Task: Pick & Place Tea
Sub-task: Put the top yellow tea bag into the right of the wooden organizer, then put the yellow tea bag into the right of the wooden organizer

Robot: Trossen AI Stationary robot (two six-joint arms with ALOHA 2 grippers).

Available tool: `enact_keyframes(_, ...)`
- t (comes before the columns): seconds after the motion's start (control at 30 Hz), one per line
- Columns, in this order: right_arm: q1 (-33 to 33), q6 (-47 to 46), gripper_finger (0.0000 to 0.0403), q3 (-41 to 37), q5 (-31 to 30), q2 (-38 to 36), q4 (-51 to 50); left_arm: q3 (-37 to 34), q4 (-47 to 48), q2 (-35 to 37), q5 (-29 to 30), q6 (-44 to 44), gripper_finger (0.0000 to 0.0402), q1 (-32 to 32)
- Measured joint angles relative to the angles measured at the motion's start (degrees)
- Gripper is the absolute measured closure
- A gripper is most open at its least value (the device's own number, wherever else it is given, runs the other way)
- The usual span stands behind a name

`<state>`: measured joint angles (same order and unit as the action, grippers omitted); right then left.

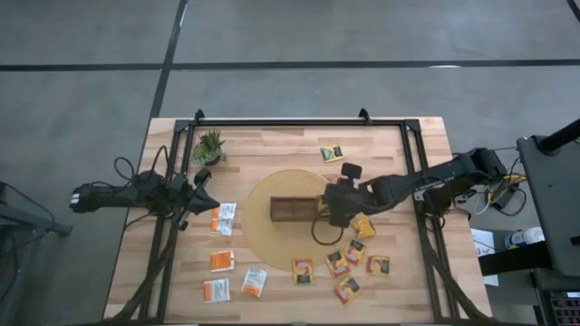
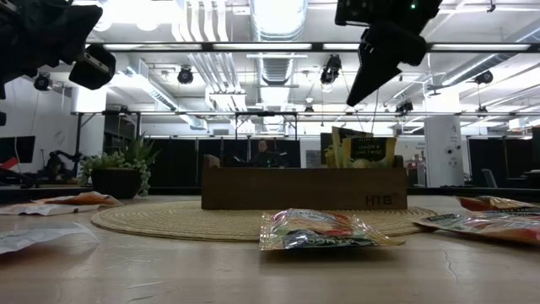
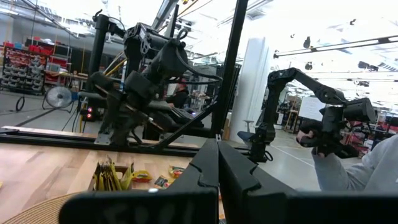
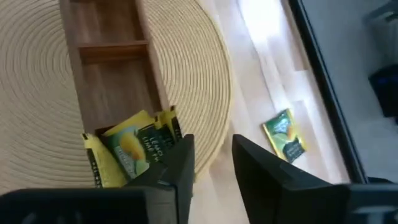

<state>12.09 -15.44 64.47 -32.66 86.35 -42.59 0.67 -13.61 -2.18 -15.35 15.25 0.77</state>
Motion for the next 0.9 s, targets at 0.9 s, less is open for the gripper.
enact_keyframes(0.9,-5.38,0.76,0.0394,2.32,17.83,5.86,-1.49,0.01,0.0,0.0,0.0,-0.01,0.0402,-0.01)
